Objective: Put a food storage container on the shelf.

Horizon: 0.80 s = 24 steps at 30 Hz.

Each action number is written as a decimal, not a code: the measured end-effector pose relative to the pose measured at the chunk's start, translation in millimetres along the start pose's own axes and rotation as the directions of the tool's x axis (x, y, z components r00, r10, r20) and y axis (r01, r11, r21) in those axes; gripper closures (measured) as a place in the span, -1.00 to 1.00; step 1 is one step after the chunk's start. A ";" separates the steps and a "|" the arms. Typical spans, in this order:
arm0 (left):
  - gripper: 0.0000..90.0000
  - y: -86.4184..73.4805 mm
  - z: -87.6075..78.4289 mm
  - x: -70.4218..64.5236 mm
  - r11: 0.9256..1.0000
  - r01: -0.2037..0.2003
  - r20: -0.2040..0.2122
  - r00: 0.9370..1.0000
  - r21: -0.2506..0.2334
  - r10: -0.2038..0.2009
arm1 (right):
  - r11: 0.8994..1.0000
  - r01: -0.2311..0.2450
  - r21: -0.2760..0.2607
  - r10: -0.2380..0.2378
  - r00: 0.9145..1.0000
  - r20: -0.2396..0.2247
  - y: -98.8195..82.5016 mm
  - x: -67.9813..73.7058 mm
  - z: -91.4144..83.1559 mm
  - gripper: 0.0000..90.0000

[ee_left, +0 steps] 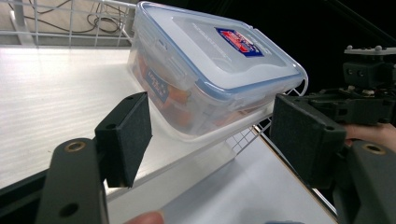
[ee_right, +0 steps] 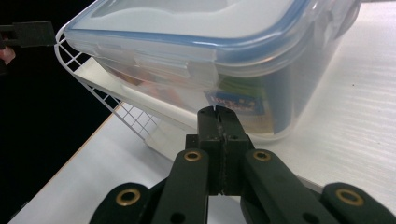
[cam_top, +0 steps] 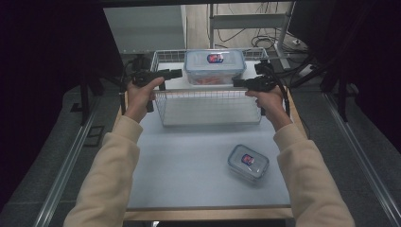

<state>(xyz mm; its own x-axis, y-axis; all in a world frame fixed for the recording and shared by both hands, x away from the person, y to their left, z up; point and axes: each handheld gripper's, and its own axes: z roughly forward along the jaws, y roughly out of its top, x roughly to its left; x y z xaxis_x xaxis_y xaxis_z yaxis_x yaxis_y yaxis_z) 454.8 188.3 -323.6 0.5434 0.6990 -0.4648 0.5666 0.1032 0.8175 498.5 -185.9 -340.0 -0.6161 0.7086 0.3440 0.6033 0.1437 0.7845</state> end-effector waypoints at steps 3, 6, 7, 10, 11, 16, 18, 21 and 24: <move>-0.36 -1.7 -0.5 -1.2 1.000 -0.005 0.007 1.000 0.004 0.005 | 1.000 -0.013 -0.010 0.013 1.000 -0.008 -2.4 -1.4 -1.5 0.99; -0.36 -4.8 -2.2 -2.8 1.000 -0.011 0.013 1.000 0.007 0.010 | 1.000 -0.011 -0.021 0.010 1.000 -0.025 -9.1 -0.8 -8.5 0.99; -0.36 -6.3 -3.0 -3.2 1.000 -0.010 0.016 1.000 0.008 0.010 | 1.000 -0.010 -0.025 0.010 1.000 -0.028 -11.1 -0.7 -11.7 0.99; -0.37 -13.7 -5.9 -4.8 1.000 -0.014 0.020 1.000 0.008 0.013 | 0.999 -0.010 -0.034 0.008 0.999 -0.031 -15.6 -1.3 -19.1 0.99; -0.37 -16.9 -6.7 -5.2 1.000 -0.013 0.021 1.000 0.009 0.013 | 0.999 -0.010 -0.040 0.008 0.999 -0.040 -18.9 -1.9 -24.1 0.99; -0.37 -37.9 -11.3 -2.6 1.000 -0.006 0.043 0.999 0.013 0.005 | 0.999 0.000 -0.054 -0.004 0.998 -0.067 -34.9 -1.8 -40.2 0.99; -0.37 -48.3 -13.1 -1.4 1.000 -0.008 0.043 0.999 0.018 0.007 | 0.999 -0.004 -0.052 0.000 0.997 -0.083 -42.6 -2.0 -44.3 0.99; -0.36 -64.5 -16.2 -0.3 1.000 -0.001 0.053 0.999 0.022 0.000 | 0.999 -0.008 -0.048 0.004 0.995 -0.102 -56.1 -3.7 -47.8 0.98; -0.35 -80.8 -21.5 0.5 1.000 -0.004 0.079 0.997 0.017 0.003 | 0.999 -0.008 -0.038 0.004 0.995 -0.103 -68.9 -7.3 -48.0 0.98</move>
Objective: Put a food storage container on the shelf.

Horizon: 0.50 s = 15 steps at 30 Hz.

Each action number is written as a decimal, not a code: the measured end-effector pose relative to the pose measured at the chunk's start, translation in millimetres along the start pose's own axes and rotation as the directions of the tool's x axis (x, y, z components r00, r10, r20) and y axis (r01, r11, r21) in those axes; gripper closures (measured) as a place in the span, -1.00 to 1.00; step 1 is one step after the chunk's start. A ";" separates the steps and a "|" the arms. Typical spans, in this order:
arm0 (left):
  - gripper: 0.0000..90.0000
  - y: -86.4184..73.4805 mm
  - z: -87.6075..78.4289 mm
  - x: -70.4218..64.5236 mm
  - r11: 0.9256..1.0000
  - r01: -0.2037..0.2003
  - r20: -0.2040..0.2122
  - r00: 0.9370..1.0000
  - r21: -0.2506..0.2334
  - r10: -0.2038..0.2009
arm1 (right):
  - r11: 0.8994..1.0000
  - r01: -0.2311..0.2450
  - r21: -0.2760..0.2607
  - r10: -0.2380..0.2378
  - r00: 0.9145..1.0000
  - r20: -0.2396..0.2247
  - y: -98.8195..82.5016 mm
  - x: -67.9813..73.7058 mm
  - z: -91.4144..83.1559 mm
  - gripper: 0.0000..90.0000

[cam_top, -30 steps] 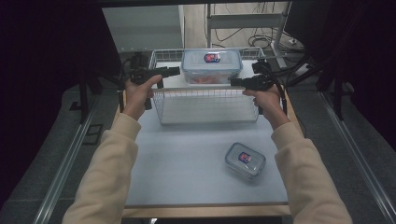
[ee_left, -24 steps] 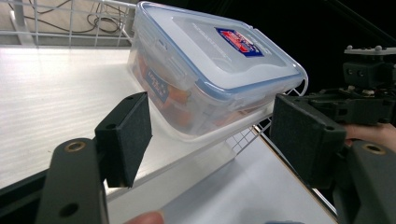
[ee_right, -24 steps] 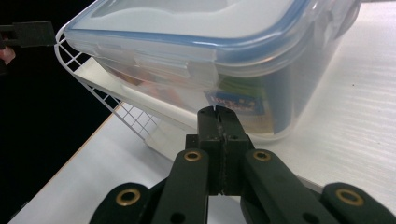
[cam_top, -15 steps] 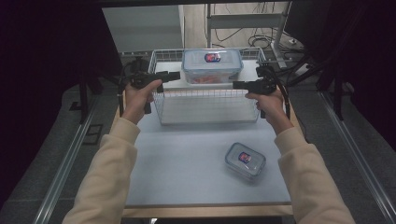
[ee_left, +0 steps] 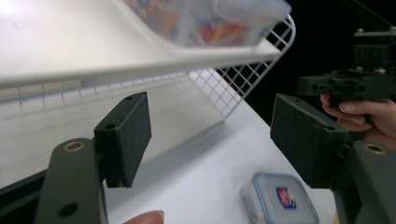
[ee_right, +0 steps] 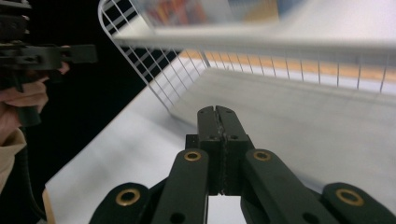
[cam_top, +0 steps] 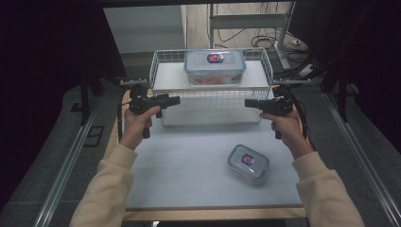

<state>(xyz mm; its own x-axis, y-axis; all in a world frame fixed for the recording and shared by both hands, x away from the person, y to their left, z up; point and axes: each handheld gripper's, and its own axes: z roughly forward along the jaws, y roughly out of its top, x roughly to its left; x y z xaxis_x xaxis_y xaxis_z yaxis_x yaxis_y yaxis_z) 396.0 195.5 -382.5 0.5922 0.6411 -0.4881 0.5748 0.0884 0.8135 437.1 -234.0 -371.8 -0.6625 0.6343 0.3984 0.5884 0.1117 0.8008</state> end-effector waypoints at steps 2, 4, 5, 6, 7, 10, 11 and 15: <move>-0.35 -8.4 -2.9 0.5 1.000 -0.002 0.011 1.000 0.000 0.002 | 1.000 -0.007 0.012 0.007 1.000 0.000 -11.3 -3.3 -0.1 0.98; -0.34 -18.4 -6.2 0.2 1.000 0.000 0.011 1.000 -0.001 0.000 | 1.000 -0.012 0.015 0.012 1.000 -0.004 -21.0 -6.4 -1.2 0.98; -0.34 -24.6 -8.3 -0.2 1.000 -0.003 0.015 1.000 -0.004 0.003 | 1.000 -0.015 0.015 0.016 1.000 -0.008 -24.6 -7.2 -2.0 0.98; -0.34 -29.7 -10.1 -1.4 1.000 -0.003 0.013 1.000 -0.005 0.003 | 1.000 -0.019 0.013 0.019 1.000 -0.015 -30.3 -8.3 -3.5 0.98; -0.33 -34.8 -11.6 -2.3 1.000 -0.009 0.016 1.000 -0.007 0.009 | 1.000 -0.022 0.012 0.023 1.000 -0.017 -34.5 -8.8 -5.0 0.98; -0.33 -51.4 -13.5 -6.6 1.000 -0.018 0.012 1.000 -0.002 0.018 | 1.000 -0.014 0.010 0.014 1.000 -0.017 -46.6 -8.3 -9.8 0.98; -0.33 -57.1 -13.6 -8.2 1.000 -0.029 0.001 1.000 0.003 0.029 | 1.000 -0.008 0.008 0.009 1.000 -0.012 -50.7 -7.4 -11.4 0.98; -0.35 -78.8 -11.7 -10.8 0.998 -0.053 -0.010 0.999 0.029 0.053 | 1.000 0.007 0.011 -0.007 1.000 -0.004 -68.0 -4.1 -16.1 0.98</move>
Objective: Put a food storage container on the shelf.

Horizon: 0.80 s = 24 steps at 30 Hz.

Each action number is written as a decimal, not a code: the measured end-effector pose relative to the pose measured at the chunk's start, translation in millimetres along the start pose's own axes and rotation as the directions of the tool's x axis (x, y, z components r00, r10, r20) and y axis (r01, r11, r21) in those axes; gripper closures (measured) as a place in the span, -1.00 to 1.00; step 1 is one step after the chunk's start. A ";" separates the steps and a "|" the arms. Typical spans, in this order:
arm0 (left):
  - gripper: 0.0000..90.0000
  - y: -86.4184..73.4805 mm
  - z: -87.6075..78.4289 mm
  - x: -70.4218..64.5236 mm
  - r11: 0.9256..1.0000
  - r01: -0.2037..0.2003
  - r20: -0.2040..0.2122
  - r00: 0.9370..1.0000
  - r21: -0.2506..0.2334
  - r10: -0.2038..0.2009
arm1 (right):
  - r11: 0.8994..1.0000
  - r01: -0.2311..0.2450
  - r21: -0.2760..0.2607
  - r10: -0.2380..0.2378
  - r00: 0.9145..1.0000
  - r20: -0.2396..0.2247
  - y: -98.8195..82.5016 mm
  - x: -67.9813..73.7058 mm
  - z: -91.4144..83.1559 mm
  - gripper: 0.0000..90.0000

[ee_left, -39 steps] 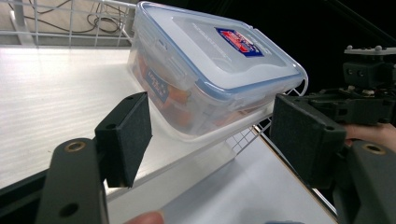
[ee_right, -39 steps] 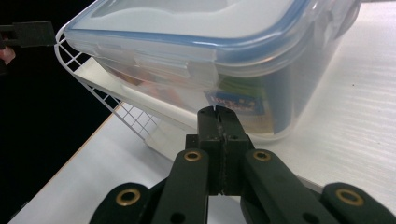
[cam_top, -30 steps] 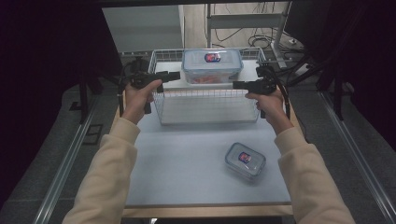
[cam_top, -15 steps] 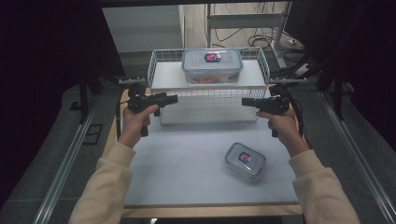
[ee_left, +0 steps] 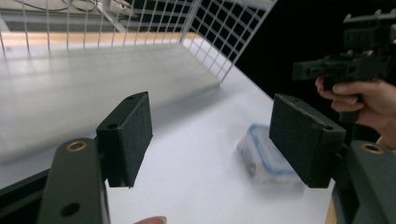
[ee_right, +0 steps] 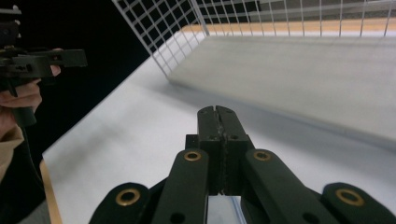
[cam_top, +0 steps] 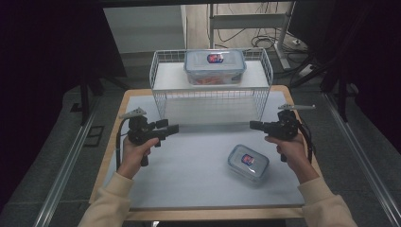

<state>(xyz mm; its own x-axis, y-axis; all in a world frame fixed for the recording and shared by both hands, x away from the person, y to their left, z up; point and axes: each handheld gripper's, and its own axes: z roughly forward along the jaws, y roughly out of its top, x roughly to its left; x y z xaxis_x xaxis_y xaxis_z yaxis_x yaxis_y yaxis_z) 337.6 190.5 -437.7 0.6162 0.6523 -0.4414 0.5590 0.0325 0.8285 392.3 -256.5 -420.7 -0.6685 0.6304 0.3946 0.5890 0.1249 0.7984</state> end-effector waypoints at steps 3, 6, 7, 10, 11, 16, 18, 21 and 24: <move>-0.35 -13.6 2.0 -0.5 1.000 0.001 0.000 1.000 0.020 -0.001 | 1.000 0.012 0.015 -0.012 1.000 -0.002 -14.3 2.4 -0.9 0.98; -0.36 -25.7 4.0 -2.4 0.999 -0.008 -0.009 1.000 0.044 0.009 | 1.000 0.016 0.024 -0.016 1.000 -0.006 -23.4 4.5 -1.6 0.98; -0.37 -28.0 4.3 -3.2 0.999 -0.012 -0.009 1.000 0.050 0.012 | 0.999 0.021 0.028 -0.021 1.000 -0.005 -27.1 5.6 -1.8 0.98; -0.38 -36.4 4.6 -5.4 0.998 -0.020 -0.021 1.000 0.055 0.021 | 0.999 0.030 0.046 -0.030 1.000 0.001 -34.9 8.6 -2.0 0.98; -0.38 -39.8 4.9 -5.6 0.998 -0.018 -0.023 1.000 0.055 0.019 | 0.998 0.036 0.053 -0.036 0.999 0.005 -37.7 9.6 -1.7 0.98; -0.38 -51.2 7.3 -7.7 0.996 0.007 -0.005 1.000 0.085 -0.006 | 0.997 0.040 0.060 -0.041 0.999 0.006 -51.2 15.0 -2.6 0.98; -0.39 -54.8 8.3 -10.3 0.995 -0.005 -0.013 1.000 0.102 0.007 | 0.997 0.043 0.067 -0.044 0.999 0.007 -52.7 15.3 -2.5 0.98; -0.40 -59.9 8.4 -11.3 0.994 -0.015 -0.036 0.999 0.112 0.019 | 0.996 0.050 0.070 -0.051 0.999 0.013 -56.5 16.7 -4.6 0.98; -0.40 -64.9 8.0 -9.6 0.994 -0.001 -0.050 0.999 0.110 0.007 | 0.996 0.054 0.070 -0.056 0.998 0.024 -59.7 17.8 -8.4 0.98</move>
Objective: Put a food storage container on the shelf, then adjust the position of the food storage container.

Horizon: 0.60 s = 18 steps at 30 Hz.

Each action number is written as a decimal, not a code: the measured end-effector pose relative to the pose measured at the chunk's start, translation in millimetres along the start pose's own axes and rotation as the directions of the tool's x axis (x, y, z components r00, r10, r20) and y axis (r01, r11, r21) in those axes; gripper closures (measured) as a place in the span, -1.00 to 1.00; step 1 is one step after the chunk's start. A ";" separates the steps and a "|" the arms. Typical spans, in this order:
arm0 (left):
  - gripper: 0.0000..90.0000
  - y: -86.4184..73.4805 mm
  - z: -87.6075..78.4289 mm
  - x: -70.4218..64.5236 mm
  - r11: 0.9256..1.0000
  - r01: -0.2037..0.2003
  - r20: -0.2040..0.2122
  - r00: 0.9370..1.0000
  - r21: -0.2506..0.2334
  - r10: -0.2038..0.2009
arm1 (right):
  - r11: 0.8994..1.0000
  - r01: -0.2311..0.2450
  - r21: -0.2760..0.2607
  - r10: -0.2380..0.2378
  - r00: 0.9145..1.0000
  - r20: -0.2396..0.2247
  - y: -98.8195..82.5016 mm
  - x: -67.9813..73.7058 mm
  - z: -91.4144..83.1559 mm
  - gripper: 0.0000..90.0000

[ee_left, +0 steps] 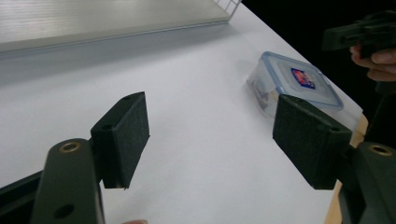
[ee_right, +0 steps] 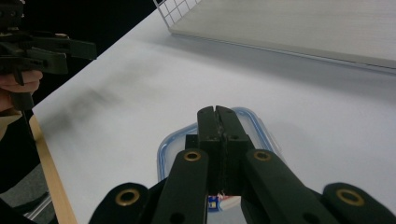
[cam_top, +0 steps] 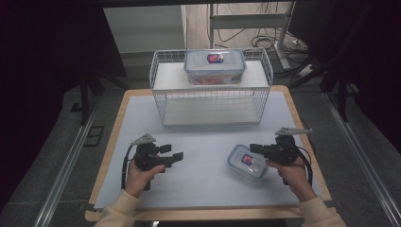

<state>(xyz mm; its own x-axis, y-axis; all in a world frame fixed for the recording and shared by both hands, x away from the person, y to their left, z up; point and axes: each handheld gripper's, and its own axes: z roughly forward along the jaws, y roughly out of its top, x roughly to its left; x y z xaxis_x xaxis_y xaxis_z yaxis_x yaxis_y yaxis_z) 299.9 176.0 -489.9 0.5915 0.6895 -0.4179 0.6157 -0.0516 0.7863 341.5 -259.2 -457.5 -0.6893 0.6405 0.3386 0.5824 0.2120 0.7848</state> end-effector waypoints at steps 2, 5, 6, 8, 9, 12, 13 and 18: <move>-0.40 -2.1 2.0 -0.2 1.000 -0.004 -0.017 1.000 0.009 0.004 | 1.000 -0.003 -0.004 0.003 1.000 -0.004 -1.3 0.5 -2.7 0.98; -0.44 -3.8 4.5 -1.0 1.000 -0.014 -0.040 0.999 0.022 0.015 | 1.000 0.003 -0.005 -0.003 1.000 0.001 -3.0 3.1 -4.7 0.98; -0.45 -5.1 4.9 -1.0 1.000 -0.006 -0.044 0.999 0.018 0.006 | 1.000 0.007 -0.004 -0.007 1.000 0.001 -3.5 3.8 -4.7 0.98; -0.47 -8.1 5.5 -0.3 1.000 0.012 -0.038 0.999 0.019 -0.012 | 1.000 0.008 -0.001 -0.008 1.000 0.003 -4.4 5.6 -4.7 0.96; -0.47 -10.5 5.8 -0.2 1.000 0.021 -0.042 0.999 0.021 -0.020 | 1.000 0.006 0.002 -0.006 1.000 -0.001 -4.5 6.5 -4.7 0.95; -0.48 -12.9 6.5 0.2 0.999 0.020 -0.043 0.999 0.026 -0.019 | 1.000 0.020 0.006 -0.020 1.000 -0.002 -3.4 11.0 -6.7 0.96; -0.48 -12.9 6.5 0.2 0.999 0.020 -0.043 0.999 0.026 -0.019 | 1.000 0.020 0.006 -0.020 1.000 -0.002 -3.4 11.0 -6.7 0.96; -0.48 -13.2 10.8 2.5 0.999 0.021 -0.046 0.999 0.038 -0.019 | 0.999 0.048 0.010 -0.048 0.999 0.000 -6.8 15.0 -10.6 0.98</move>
<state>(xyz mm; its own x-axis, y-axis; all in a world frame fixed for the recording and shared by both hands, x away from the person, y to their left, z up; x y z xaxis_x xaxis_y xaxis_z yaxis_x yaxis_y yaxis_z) 298.8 170.6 -506.3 0.5552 0.7229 -0.4113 0.6469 -0.0646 0.7598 322.7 -258.8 -452.3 -0.7164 0.6296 0.3007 0.5530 0.2495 0.7949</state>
